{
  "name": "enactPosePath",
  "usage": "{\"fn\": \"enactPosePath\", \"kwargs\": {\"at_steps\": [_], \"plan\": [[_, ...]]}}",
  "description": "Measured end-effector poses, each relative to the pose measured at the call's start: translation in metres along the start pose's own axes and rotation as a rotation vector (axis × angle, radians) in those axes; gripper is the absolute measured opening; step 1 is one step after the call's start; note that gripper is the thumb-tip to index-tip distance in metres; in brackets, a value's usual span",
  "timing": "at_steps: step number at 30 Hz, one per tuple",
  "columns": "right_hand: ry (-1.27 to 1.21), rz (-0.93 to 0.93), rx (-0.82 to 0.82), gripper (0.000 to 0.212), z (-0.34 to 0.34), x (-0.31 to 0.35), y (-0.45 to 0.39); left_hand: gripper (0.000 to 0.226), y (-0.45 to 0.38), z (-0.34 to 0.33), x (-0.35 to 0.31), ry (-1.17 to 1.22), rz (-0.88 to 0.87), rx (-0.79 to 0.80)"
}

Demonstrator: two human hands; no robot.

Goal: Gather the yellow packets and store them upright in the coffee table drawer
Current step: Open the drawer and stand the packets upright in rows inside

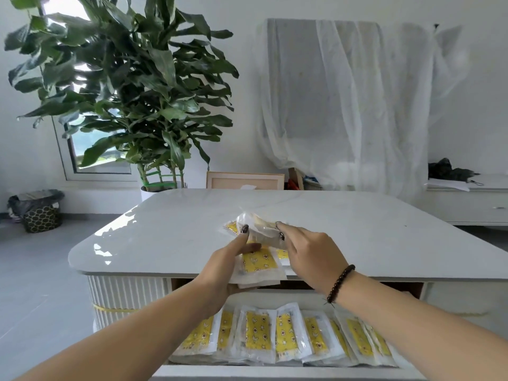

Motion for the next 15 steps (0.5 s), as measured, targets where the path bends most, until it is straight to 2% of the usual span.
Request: {"fn": "enactPosePath", "kwargs": {"at_steps": [5, 9, 13, 15], "plan": [[-0.018, 0.138, -0.013, 0.032, 0.031, 0.034, 0.009, 0.058, 0.021, -0.012, -0.003, -0.014, -0.041, 0.06], [-0.101, 0.216, 0.041, 0.045, 0.036, 0.045, 0.026, 0.05, 0.04, -0.013, -0.004, 0.012, -0.075, 0.063], [-0.2, 0.252, 0.081, 0.03, 0.036, 0.049, 0.036, 0.044, 0.052, -0.015, 0.001, 0.001, -0.057, 0.057], [-0.277, 0.235, 0.096, 0.03, 0.038, 0.048, 0.037, 0.037, 0.055, -0.013, 0.004, 0.008, -0.046, 0.016]]}}
Point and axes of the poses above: each hand's wrist, its own y-axis away from the middle knuckle, its own z-axis out of the back of the hand, x = y × z, the point moved 10 cm from there along -y, towards the middle knuckle, and after that the axes turned 13 degrees about z, right-handed, at the moved point
